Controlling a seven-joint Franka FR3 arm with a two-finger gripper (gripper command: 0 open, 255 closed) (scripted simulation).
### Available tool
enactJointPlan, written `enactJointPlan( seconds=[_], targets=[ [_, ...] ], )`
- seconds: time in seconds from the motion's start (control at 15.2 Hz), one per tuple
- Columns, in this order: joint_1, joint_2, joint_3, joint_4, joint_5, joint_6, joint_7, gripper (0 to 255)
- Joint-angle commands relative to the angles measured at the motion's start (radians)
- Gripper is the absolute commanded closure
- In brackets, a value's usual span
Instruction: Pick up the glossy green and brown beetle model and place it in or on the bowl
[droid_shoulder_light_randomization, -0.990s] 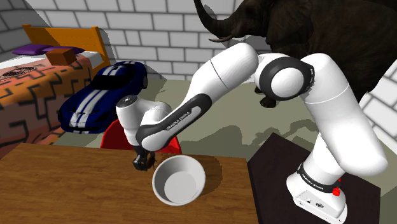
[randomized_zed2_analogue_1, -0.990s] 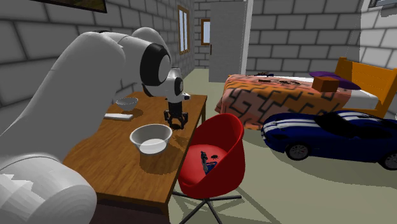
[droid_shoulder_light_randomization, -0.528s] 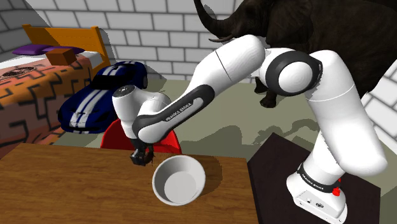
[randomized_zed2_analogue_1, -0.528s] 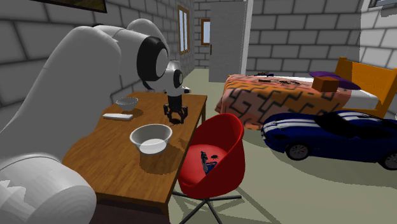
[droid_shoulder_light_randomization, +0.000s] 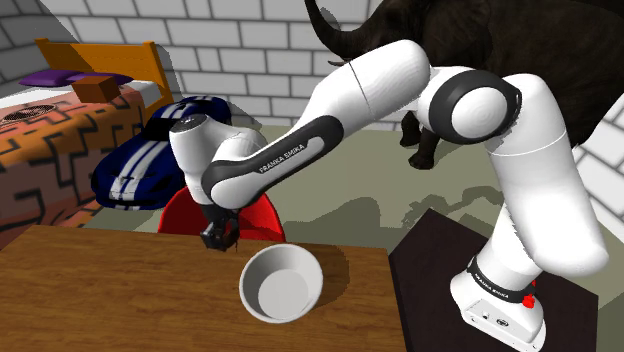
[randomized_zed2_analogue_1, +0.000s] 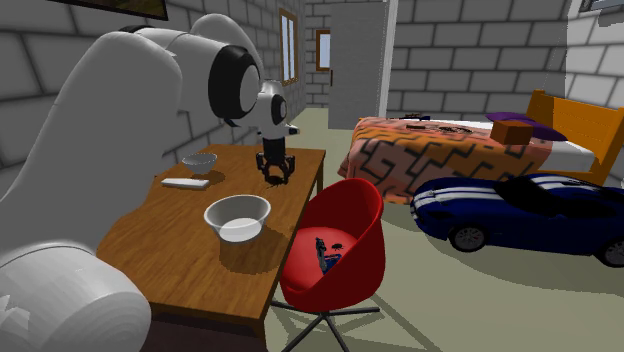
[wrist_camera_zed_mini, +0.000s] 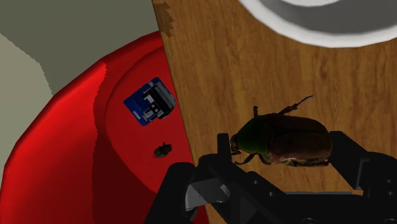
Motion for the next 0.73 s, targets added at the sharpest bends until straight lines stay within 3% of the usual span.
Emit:
enactJointPlan(
  seconds=[0.0, 0.46, 0.66],
  targets=[
    [0.000, -0.010, 0.003, 0.011, 0.004, -0.021, -0.003, 255],
    [-0.003, -0.042, 0.011, 0.043, 0.017, -0.084, -0.012, 255],
    [-0.020, -0.160, 0.032, -0.145, 0.039, -0.012, 0.015, 255]
  ],
)
